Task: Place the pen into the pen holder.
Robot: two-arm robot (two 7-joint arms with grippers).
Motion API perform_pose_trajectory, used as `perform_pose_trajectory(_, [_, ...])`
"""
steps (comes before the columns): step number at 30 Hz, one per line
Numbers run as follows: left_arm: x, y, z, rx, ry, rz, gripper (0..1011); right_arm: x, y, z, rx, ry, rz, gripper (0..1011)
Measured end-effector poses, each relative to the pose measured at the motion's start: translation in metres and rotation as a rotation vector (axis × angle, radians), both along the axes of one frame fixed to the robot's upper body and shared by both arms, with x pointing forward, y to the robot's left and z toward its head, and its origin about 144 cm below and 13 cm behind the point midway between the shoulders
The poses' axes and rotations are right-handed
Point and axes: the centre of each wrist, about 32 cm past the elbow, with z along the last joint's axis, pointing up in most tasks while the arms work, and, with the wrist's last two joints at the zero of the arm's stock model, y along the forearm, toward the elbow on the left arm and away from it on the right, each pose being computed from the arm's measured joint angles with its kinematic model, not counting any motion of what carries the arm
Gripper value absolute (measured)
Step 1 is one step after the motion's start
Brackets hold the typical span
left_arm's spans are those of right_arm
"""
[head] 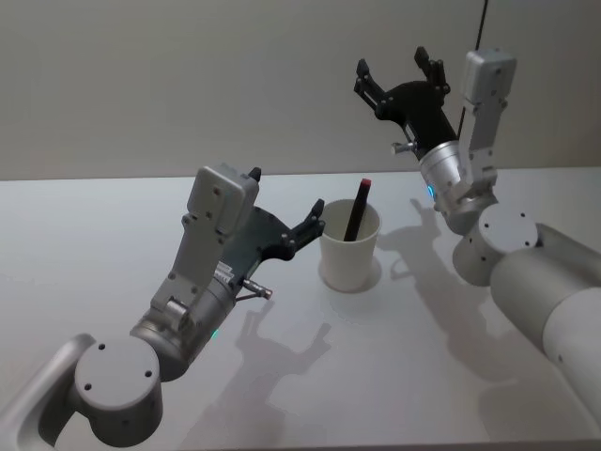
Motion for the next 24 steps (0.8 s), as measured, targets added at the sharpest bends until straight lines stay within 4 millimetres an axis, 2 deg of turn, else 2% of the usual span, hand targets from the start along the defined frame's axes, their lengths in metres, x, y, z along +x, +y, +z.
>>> perform_pose_trajectory(10, [0.0,0.0,0.0,0.0,0.0,0.0,1004,-0.002,0.002,0.01,0.004,0.035,0.001,1001])
perform_pose_trajectory(24, [0.0,0.0,0.0,0.0,0.0,0.0,1004,-0.024,0.001,0.031,-0.006,0.089,-0.005,1001])
